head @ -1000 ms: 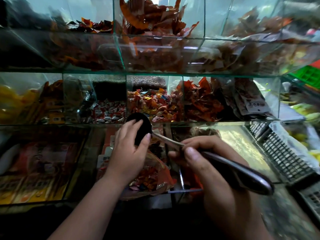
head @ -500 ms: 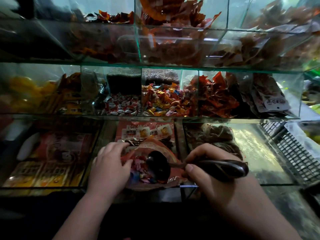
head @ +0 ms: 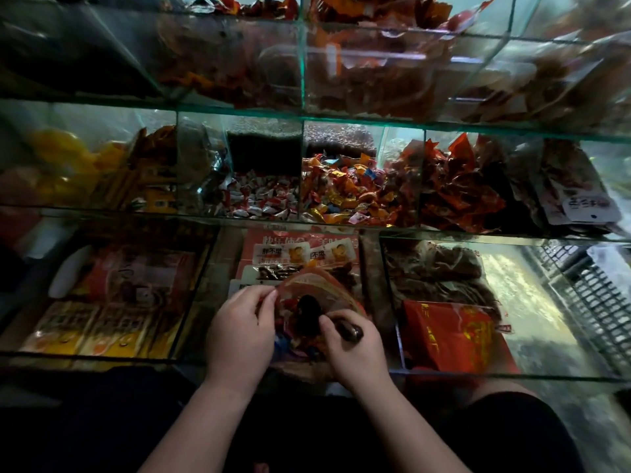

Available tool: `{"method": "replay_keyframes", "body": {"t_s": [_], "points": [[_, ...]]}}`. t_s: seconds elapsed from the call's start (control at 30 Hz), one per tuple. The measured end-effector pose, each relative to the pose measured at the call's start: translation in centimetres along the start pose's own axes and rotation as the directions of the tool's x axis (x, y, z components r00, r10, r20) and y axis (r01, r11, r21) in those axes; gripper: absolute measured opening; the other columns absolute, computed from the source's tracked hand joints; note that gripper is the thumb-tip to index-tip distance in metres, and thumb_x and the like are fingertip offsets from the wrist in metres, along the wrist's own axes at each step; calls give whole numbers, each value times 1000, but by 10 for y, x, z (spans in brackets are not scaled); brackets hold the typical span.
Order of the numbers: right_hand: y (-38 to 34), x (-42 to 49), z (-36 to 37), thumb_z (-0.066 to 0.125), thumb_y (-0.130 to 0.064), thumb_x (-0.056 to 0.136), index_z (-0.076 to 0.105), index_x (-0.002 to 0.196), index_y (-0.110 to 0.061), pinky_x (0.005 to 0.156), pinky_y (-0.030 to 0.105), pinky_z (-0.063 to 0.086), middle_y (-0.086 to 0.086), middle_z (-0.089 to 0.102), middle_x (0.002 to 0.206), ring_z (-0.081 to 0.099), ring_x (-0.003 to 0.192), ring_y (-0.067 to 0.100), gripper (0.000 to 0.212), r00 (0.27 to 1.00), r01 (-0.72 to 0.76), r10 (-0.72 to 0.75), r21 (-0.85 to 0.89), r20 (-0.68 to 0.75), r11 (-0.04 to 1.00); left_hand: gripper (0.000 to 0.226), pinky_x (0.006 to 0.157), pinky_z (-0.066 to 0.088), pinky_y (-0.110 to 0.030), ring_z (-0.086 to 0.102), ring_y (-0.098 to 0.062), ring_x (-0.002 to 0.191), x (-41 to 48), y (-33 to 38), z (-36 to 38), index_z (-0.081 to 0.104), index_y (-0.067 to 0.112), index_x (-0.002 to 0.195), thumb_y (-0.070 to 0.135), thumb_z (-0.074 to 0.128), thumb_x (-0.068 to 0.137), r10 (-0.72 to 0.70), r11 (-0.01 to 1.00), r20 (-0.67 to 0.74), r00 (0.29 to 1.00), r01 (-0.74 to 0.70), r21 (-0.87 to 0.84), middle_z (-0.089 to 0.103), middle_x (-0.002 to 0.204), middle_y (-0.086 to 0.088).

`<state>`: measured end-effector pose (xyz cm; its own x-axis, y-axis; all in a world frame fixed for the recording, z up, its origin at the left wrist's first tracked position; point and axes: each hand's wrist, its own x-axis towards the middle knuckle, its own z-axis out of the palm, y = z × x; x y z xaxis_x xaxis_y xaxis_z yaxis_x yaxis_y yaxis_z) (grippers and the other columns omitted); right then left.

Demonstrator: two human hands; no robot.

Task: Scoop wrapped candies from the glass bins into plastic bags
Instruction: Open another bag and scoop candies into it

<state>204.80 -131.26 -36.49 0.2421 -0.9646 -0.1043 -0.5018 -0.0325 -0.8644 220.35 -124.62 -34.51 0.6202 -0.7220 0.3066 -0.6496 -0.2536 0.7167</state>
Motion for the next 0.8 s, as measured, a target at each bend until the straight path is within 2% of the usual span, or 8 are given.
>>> {"method": "replay_keyframes", "body": {"t_s": [0.1, 0.2, 0.3, 0.37, 0.47, 0.57, 0.7, 0.8], "points": [[-2, 6, -5, 78, -28, 88, 75, 82, -27, 60, 4, 49, -18, 76, 76, 70, 78, -5, 6, 955, -292, 294, 324, 43, 900, 15, 70, 53, -26, 62, -2, 86, 0, 1, 1, 71, 30, 101, 29, 56, 100, -22, 1000, 3, 1000, 22, -15, 65, 91, 20], [2, 7, -11, 80, -30, 85, 74, 106, -24, 83, 25, 59, -12, 75, 97, 70, 95, 9, 22, 913, -396, 399, 408, 82, 823, 14, 64, 51, -22, 60, 4, 82, -4, 1, 2, 68, 34, 99, 32, 54, 100, -22, 999, -6, 1000, 22, -26, 63, 86, 23], [3, -1, -17, 76, -27, 89, 78, 87, -21, 69, 19, 59, -3, 79, 85, 76, 84, 13, 6, 920, -386, 376, 408, 108, 827, 14, 63, 47, -18, 60, 5, 82, -6, 1, 2, 68, 32, 98, 30, 55, 100, -26, 999, -30, 999, 25, -33, 63, 85, 24], [4, -5, -23, 73, -18, 92, 78, 75, -18, 60, 19, 58, 5, 80, 83, 79, 76, 16, 18, 923, -373, 365, 495, 118, 784, 14, 65, 47, -18, 61, 3, 83, -6, 0, 2, 70, 29, 99, 29, 56, 100, -31, 999, -43, 999, 29, -41, 64, 86, 23], [4, -8, -35, 68, -11, 95, 76, 79, -11, 67, 36, 63, 21, 79, 87, 79, 80, 37, 18, 907, -385, 394, 668, 148, 637, 14, 66, 48, -19, 63, 0, 84, -6, 0, 0, 71, 27, 100, 25, 58, 100, -20, 998, -44, 999, 17, -64, 66, 88, 19], [7, -9, -51, 66, -13, 97, 75, 84, -9, 63, 37, 63, 26, 77, 85, 78, 81, 42, 17, 909, -345, 402, 733, 106, 587, 17, 82, 51, -26, 64, -12, 100, -6, 6, -4, 73, 21, 111, 18, 61, 98, 5, 999, -63, 998, -7, -33, 70, 102, 9], [7, -16, -66, 73, -24, 86, 79, 80, -18, 63, 36, 63, 18, 79, 83, 79, 82, 38, 10, 941, -228, 339, 748, 3, 624, 23, 104, 43, -29, 57, -17, 117, -12, 20, -12, 71, 6, 114, 1, 63, 93, 278, 959, -225, 934, -282, 15, 64, 118, -4], [8, -19, -75, 73, -25, 88, 79, 81, -21, 64, 36, 63, 17, 79, 82, 79, 82, 37, 10, 934, -225, 356, 744, -19, 630, 23, 96, 49, -24, 63, -9, 109, -29, 36, -7, 73, 7, 104, 3, 58, 89, 395, 893, -91, 914, -405, -197, 67, 109, 2]]}}
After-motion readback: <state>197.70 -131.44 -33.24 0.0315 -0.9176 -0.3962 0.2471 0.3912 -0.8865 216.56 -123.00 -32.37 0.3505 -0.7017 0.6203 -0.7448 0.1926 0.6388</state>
